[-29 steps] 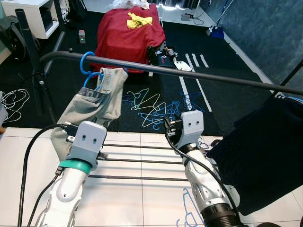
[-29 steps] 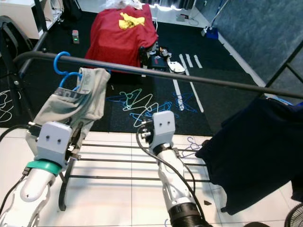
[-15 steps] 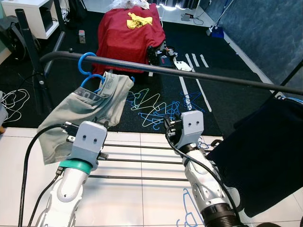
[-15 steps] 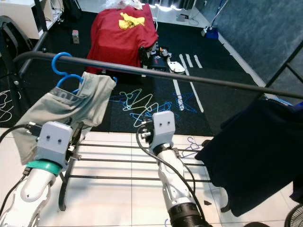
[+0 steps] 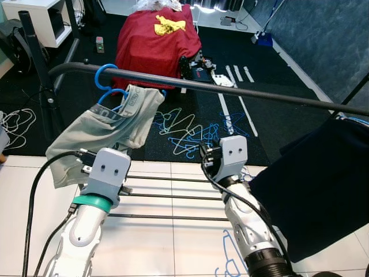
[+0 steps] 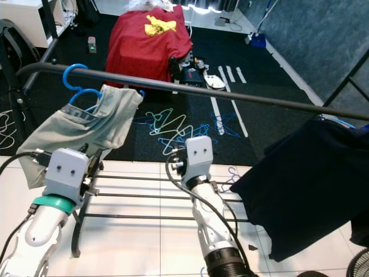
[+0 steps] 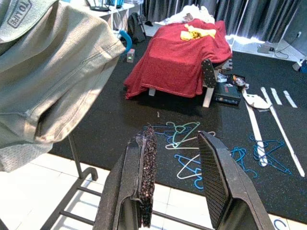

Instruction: Hang hanger

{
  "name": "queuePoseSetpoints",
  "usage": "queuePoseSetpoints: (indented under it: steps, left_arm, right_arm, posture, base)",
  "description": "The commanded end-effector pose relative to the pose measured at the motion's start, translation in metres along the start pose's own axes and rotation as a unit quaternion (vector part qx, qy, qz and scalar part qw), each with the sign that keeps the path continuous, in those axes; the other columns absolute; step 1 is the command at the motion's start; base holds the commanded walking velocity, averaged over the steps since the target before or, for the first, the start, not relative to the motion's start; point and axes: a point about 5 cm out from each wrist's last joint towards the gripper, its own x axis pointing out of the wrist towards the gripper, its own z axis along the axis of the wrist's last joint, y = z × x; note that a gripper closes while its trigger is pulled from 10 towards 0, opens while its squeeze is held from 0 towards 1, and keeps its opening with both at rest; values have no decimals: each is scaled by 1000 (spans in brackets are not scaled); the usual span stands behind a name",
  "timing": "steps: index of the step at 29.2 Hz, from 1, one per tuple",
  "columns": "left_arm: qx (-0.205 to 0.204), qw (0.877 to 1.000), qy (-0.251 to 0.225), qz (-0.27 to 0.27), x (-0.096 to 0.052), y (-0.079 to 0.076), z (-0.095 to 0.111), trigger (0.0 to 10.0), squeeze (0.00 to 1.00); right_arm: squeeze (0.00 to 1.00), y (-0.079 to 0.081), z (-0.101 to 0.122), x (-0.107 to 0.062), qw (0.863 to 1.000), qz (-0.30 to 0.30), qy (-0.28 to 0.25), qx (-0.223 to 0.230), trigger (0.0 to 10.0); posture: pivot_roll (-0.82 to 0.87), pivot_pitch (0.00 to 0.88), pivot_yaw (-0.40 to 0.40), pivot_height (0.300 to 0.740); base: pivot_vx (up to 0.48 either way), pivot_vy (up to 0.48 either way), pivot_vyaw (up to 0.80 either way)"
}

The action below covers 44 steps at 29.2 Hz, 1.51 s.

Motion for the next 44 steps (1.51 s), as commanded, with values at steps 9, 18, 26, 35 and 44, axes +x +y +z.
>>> queuePoseSetpoints:
  steps: [9, 18, 26, 35, 44]
  left_arm:
    - [3, 1000, 6, -9, 0, -3, -4, 10000, 0]
    - [3, 1000, 5, -10, 0, -4, -4, 10000, 0]
    - [3, 1000, 5, -11, 0, -4, -4, 10000, 0]
    - [-8, 1000, 2, -8, 2, -8, -2, 10000, 0]
    - [-35, 999, 9, -16, 9, -8, -3, 10000, 0]
  right_arm:
    - [0, -3, -6, -3, 1000, -9, 10, 3, 10000]
    - [0, -4, -7, -2, 1000, -10, 11, 3, 10000]
    - [0, -4, -7, -2, 1000, -11, 11, 4, 10000]
    - [0, -8, -4, -3, 1000, -14, 7, 2, 10000]
    - [0, -11, 9, 1, 1000, -22, -15, 2, 10000]
  posture:
    - [130, 6, -37, 740]
    - [131, 5, -37, 740]
    - [125, 11, -41, 740]
    - [95, 21, -49, 740]
    - [74, 29, -39, 740]
  base:
    - [0, 0, 0]
    - [0, 0, 0]
    - [0, 0, 0]
    - [0, 0, 0]
    - [0, 0, 0]
